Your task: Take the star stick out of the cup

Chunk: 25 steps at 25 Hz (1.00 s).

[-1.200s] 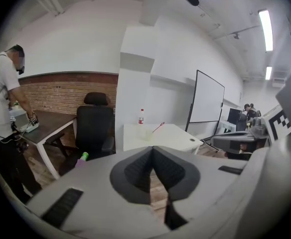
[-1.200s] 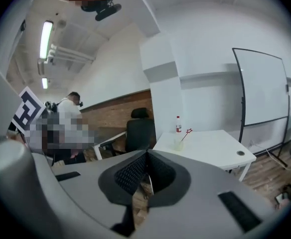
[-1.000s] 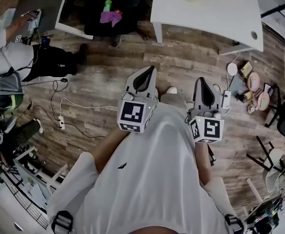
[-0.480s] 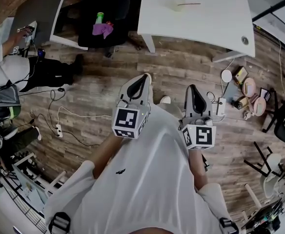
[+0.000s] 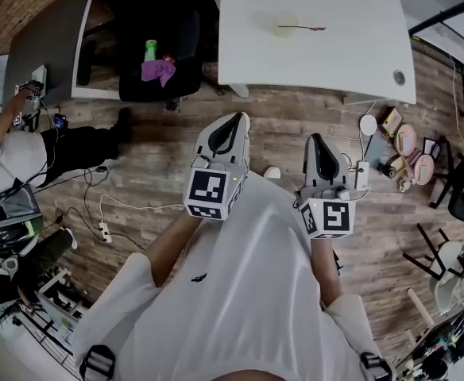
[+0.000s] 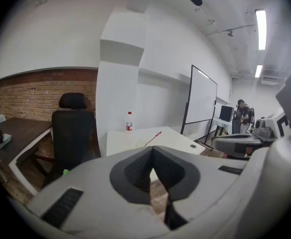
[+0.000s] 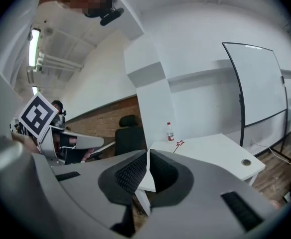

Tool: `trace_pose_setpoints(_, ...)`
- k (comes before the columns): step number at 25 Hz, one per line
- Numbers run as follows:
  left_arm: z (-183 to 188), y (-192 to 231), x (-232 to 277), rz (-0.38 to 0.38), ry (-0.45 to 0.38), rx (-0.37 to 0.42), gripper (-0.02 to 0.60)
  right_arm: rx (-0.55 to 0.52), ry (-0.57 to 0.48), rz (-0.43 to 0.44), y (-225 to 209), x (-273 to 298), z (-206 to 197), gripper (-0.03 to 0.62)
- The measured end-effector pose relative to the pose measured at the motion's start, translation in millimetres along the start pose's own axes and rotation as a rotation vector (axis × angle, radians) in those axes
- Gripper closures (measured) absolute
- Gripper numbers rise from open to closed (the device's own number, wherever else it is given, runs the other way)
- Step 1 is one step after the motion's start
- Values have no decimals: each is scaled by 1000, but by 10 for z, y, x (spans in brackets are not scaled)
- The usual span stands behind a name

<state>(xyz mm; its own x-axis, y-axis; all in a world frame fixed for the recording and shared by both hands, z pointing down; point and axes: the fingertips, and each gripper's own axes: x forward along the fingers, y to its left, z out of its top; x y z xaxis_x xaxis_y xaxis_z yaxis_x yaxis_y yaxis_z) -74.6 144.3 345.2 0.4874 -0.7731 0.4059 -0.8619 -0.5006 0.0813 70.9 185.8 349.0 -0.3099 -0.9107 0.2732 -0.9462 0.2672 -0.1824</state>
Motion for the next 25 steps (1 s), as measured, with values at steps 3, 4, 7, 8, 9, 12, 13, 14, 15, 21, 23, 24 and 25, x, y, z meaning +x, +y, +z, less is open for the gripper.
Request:
trace_pose_setpoints(3,181,250,281,-20,4,-11,588,-3,7,-9,-39,363,134,589)
trace_pose_setpoints(4,234,334,369,-32,6,-12,587,-9,8,-16,-42,495,193,589)
trace_pose_setpoints(7,369,596,634,-86,7,0,588,-21,17,-56,-48,928,326,589)
trace_pose_setpoints(8,409,675,714,-104,6,9,588,-18,19,-75,-60,1054,348,588)
trace_pose_setpoints(9,451,737,779,-121,3,17,588,-16,19,-94,-77,1152,370,588)
trace_pose_setpoints(12,565,860,909,-152,-3,32,588,-30,16,-140,-146,1326,459,585)
trace_pose_setpoints(13,583,911,956,-154,0,37,588,-41,14,-150,-170,1385,484,578)
trace_pose_setpoints(14,589,972,1003,-152,4,39,588,-48,11,-157,-191,1447,498,563)
trace_pose_setpoints(15,584,1037,1046,-147,10,36,588,-51,9,-161,-208,1503,503,548)
trace_pose_setpoints(21,645,1143,1282,-142,25,30,588,-68,32,-155,-363,1713,589,526)
trace_pose_setpoints(23,676,1097,1391,-152,32,44,588,-76,29,-144,-454,1777,611,520)
trace_pose_setpoints(24,701,1073,1435,-154,33,43,588,-83,36,-141,-500,1807,624,517)
trace_pose_setpoints(25,724,1052,1464,-154,33,38,588,-84,43,-139,-545,1828,628,505)
